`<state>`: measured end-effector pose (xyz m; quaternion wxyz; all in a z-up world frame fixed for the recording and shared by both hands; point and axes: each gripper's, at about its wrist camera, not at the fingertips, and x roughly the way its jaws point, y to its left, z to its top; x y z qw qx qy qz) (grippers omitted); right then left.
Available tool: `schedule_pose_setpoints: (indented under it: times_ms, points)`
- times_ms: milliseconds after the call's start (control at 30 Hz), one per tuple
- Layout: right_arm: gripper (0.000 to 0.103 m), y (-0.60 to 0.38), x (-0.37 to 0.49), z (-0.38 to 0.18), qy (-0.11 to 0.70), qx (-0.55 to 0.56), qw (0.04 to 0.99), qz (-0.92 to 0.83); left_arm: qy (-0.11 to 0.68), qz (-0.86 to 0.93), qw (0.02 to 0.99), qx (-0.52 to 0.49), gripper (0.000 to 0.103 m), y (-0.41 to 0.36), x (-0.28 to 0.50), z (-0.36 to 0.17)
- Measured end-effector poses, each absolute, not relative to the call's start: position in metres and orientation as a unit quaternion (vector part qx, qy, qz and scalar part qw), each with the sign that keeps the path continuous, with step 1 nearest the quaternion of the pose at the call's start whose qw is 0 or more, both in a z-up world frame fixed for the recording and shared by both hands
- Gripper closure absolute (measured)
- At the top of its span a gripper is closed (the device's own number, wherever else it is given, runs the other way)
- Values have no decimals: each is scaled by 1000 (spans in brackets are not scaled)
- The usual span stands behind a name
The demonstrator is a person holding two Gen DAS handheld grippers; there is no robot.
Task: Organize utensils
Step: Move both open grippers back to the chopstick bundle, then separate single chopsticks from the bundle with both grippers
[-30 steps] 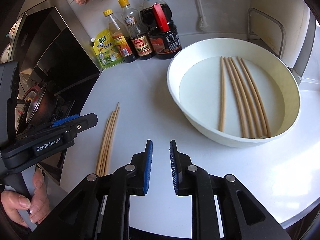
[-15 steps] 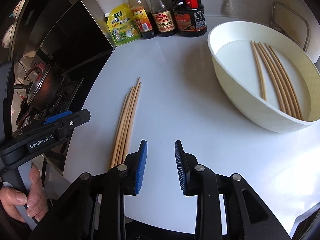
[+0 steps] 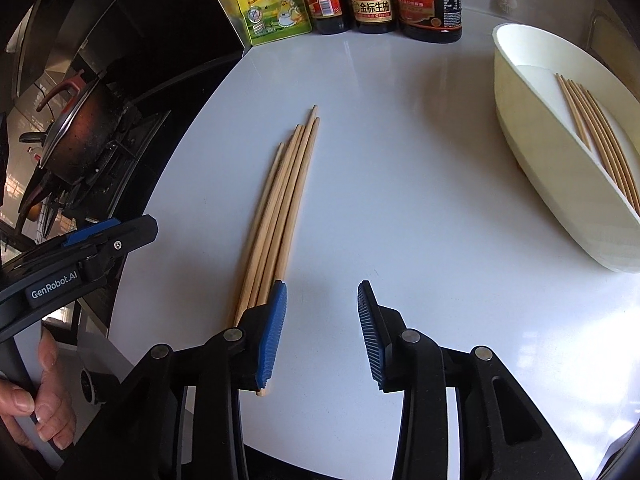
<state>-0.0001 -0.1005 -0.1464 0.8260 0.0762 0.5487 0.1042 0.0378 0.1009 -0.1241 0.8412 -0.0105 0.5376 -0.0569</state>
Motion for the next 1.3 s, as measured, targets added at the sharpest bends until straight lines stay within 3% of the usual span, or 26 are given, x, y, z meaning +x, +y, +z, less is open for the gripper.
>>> schedule_pose_setpoints:
  times_ms: [667, 1300]
  points:
    - [67, -72, 14, -167, 554, 23, 827, 94, 556, -55, 829, -20, 42, 111, 34, -150]
    - [67, -107, 2, -168, 549, 22, 834, 55, 557, -103, 824, -7, 42, 70, 31, -167]
